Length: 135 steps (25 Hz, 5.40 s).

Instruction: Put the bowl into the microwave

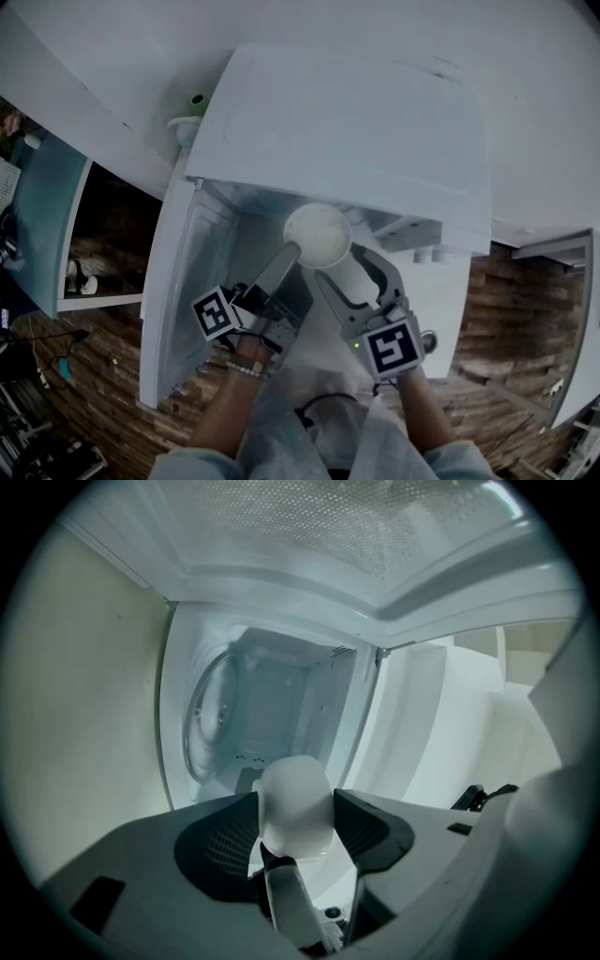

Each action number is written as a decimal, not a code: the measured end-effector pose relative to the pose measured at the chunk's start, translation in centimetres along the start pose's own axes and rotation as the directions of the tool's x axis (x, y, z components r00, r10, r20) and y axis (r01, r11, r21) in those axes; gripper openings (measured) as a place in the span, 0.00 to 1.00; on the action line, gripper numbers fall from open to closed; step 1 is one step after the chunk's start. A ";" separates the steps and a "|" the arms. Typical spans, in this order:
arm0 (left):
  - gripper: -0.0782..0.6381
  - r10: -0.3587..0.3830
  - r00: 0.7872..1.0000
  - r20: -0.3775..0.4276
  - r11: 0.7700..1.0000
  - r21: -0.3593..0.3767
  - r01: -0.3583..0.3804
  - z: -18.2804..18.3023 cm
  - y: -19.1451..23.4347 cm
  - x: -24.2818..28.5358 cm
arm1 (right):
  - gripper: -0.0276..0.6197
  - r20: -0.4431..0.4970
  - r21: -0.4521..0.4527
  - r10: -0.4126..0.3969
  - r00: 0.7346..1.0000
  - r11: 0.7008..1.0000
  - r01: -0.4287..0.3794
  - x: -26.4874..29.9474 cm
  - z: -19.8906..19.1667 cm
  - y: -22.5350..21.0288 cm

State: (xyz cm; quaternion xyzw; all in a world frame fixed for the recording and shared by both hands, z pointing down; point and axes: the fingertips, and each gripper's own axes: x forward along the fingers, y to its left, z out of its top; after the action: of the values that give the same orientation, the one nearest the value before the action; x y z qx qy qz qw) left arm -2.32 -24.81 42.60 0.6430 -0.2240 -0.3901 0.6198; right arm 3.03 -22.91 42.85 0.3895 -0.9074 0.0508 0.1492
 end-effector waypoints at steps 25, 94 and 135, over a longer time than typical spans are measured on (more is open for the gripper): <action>0.46 0.125 0.992 0.036 0.992 -0.027 -0.124 4.5 6.8 2.1 | 0.42 -0.107 0.038 -0.032 0.994 0.999 0.036 6.8 -4.9 -2.7; 0.41 0.221 0.975 -0.003 0.968 0.121 -0.219 3.0 7.0 0.7 | 0.39 -0.164 0.190 -0.112 0.980 0.971 0.143 10.3 -4.7 -5.8; 0.11 0.254 0.963 -0.085 0.427 0.904 -0.033 -7.3 -13.0 -1.4 | 0.05 0.220 0.267 -0.150 0.964 0.960 0.088 -9.9 9.8 -0.7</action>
State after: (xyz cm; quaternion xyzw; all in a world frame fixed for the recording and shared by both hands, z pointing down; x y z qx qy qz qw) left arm 0.05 -17.50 29.78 0.8881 -0.3842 -0.0882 0.2364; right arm 7.73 -18.63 30.50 0.4631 -0.8793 0.1110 -0.0093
